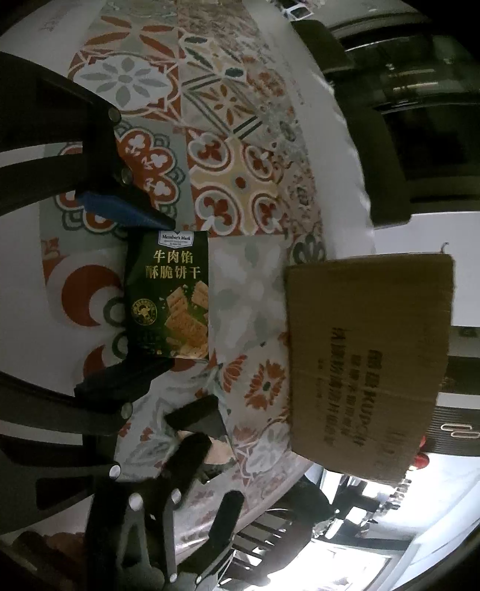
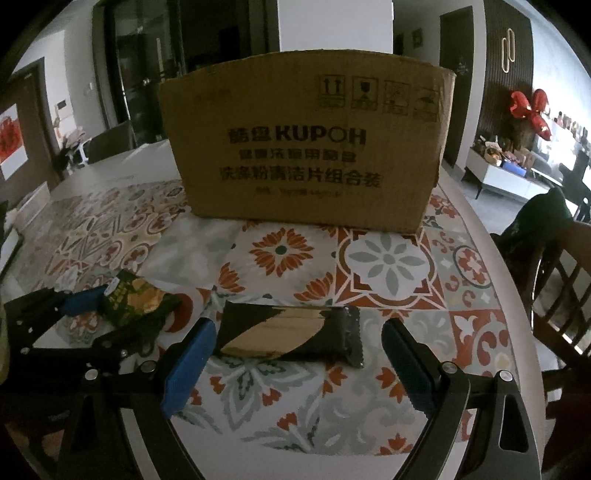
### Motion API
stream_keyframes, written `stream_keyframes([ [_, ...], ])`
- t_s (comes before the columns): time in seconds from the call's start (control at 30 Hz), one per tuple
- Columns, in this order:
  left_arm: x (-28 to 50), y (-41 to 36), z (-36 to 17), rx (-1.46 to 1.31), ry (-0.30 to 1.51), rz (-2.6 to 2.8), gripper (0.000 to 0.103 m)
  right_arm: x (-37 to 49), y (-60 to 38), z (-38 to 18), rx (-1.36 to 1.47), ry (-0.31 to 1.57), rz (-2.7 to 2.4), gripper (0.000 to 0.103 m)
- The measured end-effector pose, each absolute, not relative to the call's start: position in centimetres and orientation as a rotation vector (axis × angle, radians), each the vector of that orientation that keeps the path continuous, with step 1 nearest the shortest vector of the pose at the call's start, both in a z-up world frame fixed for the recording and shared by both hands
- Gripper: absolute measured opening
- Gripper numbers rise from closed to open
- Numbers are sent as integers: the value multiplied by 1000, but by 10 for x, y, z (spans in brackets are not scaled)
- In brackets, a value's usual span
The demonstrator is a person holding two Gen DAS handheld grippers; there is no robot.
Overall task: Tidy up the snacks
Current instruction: 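Grasp the green snack bag with the left tool while the right tool grasps the dark biscuit packet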
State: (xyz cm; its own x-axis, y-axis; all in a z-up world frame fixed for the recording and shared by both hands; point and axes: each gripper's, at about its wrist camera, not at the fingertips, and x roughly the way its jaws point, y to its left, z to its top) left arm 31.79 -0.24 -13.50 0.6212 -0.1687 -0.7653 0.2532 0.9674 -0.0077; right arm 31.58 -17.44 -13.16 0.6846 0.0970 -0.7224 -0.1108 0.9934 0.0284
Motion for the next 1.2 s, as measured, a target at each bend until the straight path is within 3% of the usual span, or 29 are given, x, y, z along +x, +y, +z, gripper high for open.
stream_keyframes([
  [0.63,319,3,-133,64,861,-245,64,336,-163,-151,-54,914,95,91],
  [0.7,319,3,-133,62,862,-247,64,336,-164,-150,-50,909,91,88],
  [0.8,320,2,-133,62,865,-248,64,334,-166,-148,-44,894,92,75],
  [0.9,320,2,-132,60,864,-247,64,333,-168,-146,-45,889,99,72],
  [1.2,312,0,-116,57,834,-241,64,321,-170,-134,-51,841,114,71],
])
